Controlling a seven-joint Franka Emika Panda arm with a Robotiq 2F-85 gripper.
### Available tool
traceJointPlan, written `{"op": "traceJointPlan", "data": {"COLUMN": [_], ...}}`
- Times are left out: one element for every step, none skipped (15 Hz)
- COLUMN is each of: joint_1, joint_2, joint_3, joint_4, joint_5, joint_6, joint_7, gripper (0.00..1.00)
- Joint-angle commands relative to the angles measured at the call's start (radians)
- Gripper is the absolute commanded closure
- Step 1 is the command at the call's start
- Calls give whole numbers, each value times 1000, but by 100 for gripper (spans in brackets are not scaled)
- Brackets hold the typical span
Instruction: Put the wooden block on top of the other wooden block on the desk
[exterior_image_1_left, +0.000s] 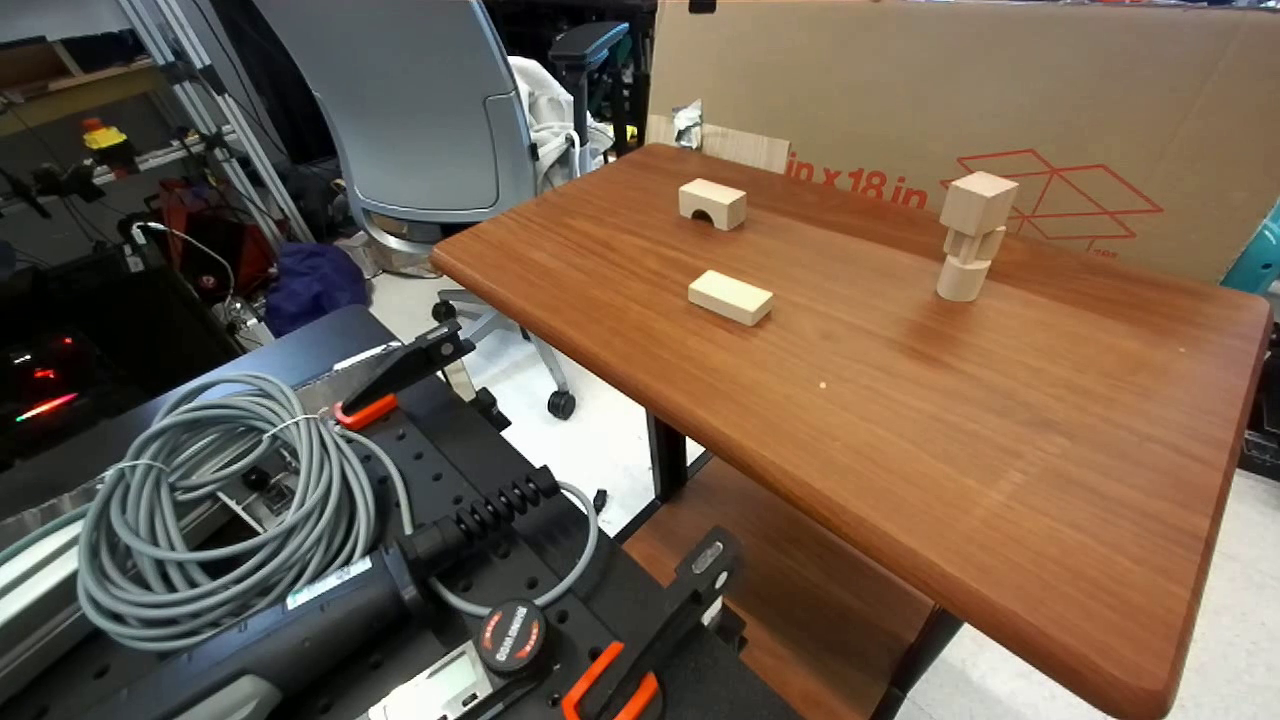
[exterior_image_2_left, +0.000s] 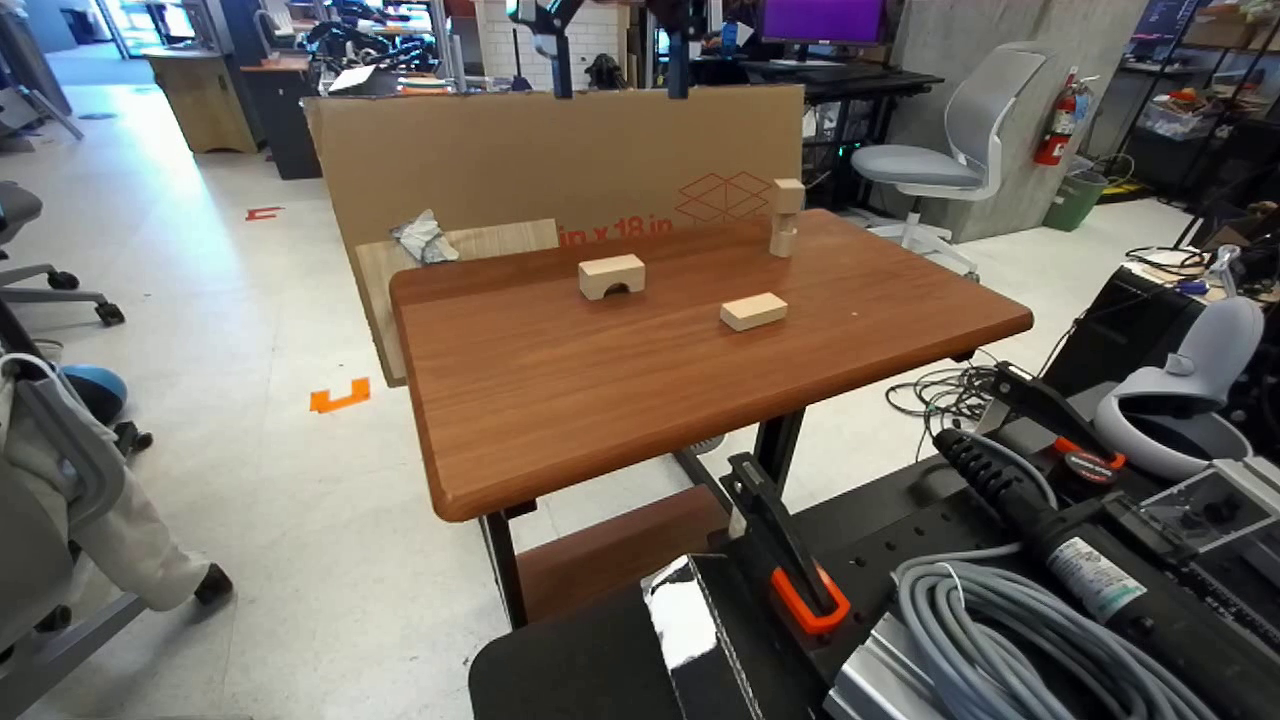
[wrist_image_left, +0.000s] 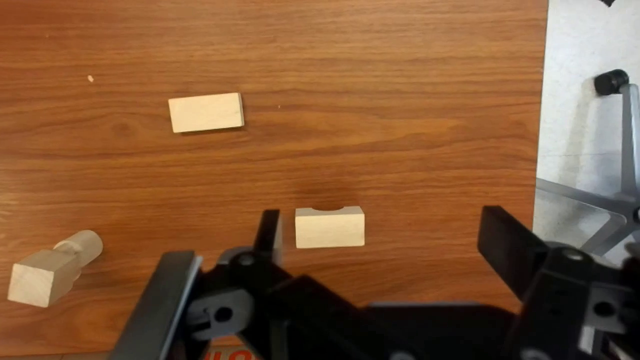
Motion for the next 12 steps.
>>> {"op": "traceJointPlan", "data": {"joint_1": [27,30,34,38,43,49,54,54,57,59,62,62], "joint_2": [88,107,125,140,157,171,187,208,225,245,261,282], "joint_3": [-34,-41,-48,-54,-61,-67,-73,-74,-76,-79,-81,-80], "joint_4": [70,81,91,101,107,110,111,118,123,127,136,147], "joint_5": [-22,-29,-36,-42,-51,-62,-75,-75,-80,-83,-85,-80], "joint_6": [3,6,9,10,20,30,48,60,68,93,99,110], "joint_7": [-18,-17,-14,-12,-9,-6,-5,-16,-18,-17,-19,-25], "gripper": [0,0,0,0,0,0,0,0,0,0,0,0]}}
